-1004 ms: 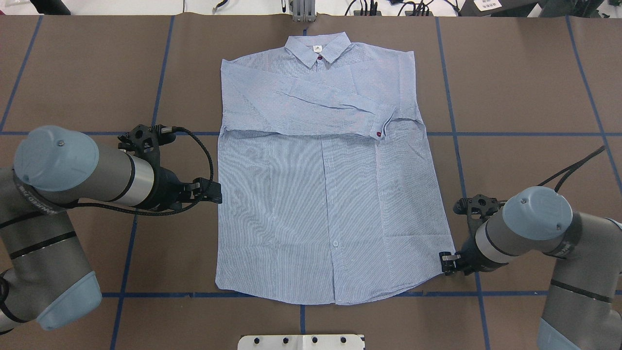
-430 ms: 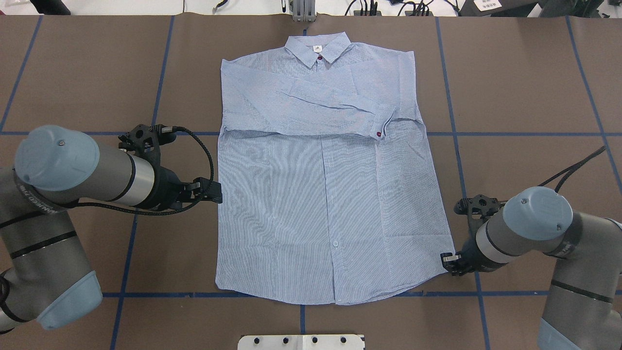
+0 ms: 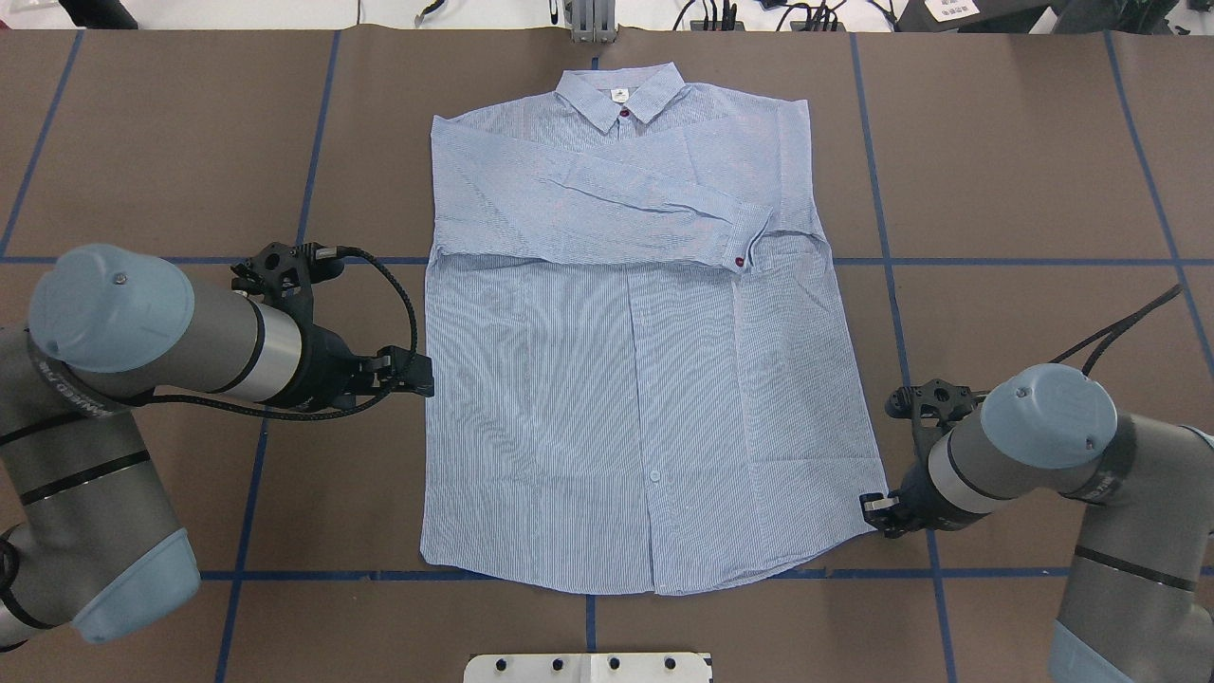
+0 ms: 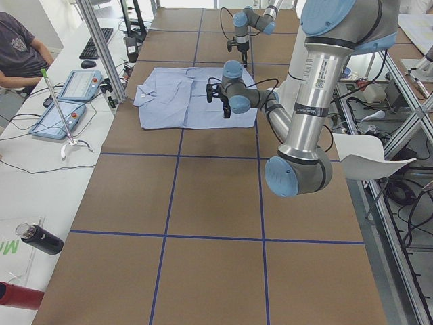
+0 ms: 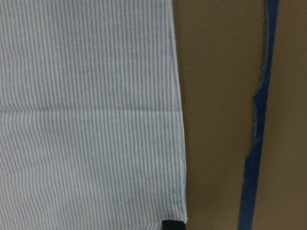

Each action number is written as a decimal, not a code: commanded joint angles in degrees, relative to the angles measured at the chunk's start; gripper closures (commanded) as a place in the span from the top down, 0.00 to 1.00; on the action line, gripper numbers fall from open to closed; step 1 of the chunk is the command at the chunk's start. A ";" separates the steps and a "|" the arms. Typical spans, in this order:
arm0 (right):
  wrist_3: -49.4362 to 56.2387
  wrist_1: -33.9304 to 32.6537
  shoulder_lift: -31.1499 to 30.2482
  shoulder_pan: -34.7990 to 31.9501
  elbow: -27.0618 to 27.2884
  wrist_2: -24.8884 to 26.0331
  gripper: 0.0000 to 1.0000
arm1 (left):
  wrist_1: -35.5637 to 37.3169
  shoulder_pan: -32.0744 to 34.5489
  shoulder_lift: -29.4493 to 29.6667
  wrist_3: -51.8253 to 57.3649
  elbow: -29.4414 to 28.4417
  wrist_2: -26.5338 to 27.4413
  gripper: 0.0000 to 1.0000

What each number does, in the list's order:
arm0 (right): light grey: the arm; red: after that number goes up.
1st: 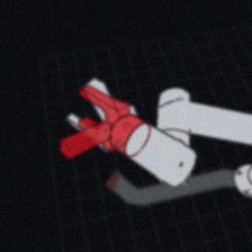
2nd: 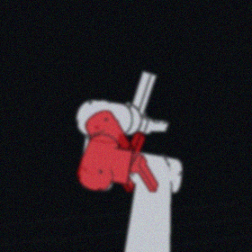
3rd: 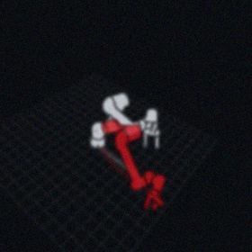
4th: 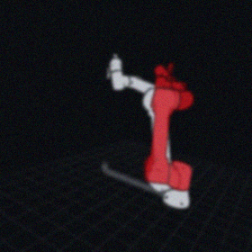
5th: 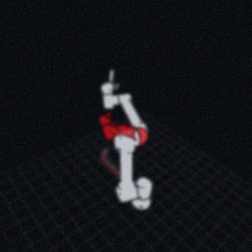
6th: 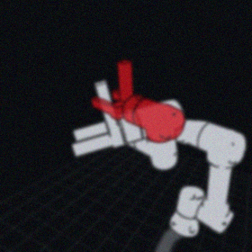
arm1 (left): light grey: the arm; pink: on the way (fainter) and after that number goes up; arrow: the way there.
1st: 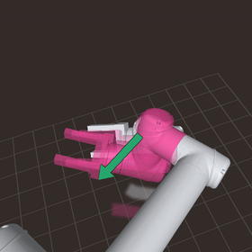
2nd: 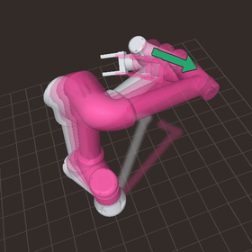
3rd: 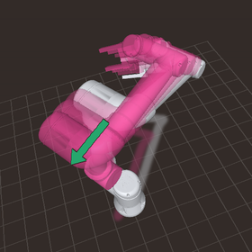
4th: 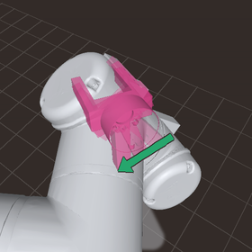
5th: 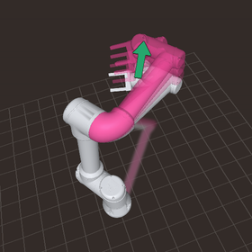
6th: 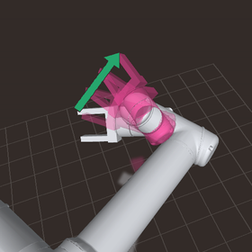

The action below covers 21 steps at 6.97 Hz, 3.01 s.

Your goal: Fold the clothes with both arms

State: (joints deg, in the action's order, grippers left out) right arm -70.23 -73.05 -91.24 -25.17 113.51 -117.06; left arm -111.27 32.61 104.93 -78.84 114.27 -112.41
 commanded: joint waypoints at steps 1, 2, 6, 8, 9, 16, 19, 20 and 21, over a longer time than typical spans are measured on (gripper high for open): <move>0.00 -0.16 -0.34 -0.06 1.00 0.07 0.00 | 0.00 0.00 -0.16 0.00 0.07 0.00 1.00; 0.09 -0.25 -0.26 0.03 0.75 -0.01 0.64 | 0.00 0.00 -0.16 0.00 0.07 0.00 1.00; 0.09 0.28 -0.17 0.82 -0.48 -0.01 0.99 | 0.00 0.00 -0.16 0.00 0.07 0.00 1.00; 0.09 0.19 0.10 1.00 -0.40 -0.19 0.98 | 0.00 0.00 -0.16 0.00 0.07 0.00 1.00; 0.09 0.19 0.18 1.00 -0.57 -0.19 0.93 | 0.00 0.00 -0.07 0.00 0.07 0.00 1.00; 0.09 -0.42 0.54 0.82 -0.75 -1.07 0.84 | 0.00 0.00 -0.16 0.00 0.07 0.09 1.00; 0.09 -0.43 0.54 0.38 -1.01 -0.72 0.84 | 0.09 0.00 -0.16 0.00 0.07 0.09 1.00; 0.09 -0.43 0.62 0.21 -1.01 -0.63 0.84 | 0.09 0.00 -0.07 0.00 0.07 0.09 1.00; 0.18 -0.51 1.41 0.12 -1.62 -0.54 0.84 | 0.00 0.00 -0.16 0.00 0.07 0.09 1.00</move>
State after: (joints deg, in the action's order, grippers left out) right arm -70.12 -73.49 -90.47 -24.88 112.38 -117.71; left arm -111.20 32.61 104.81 -78.84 114.34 -112.32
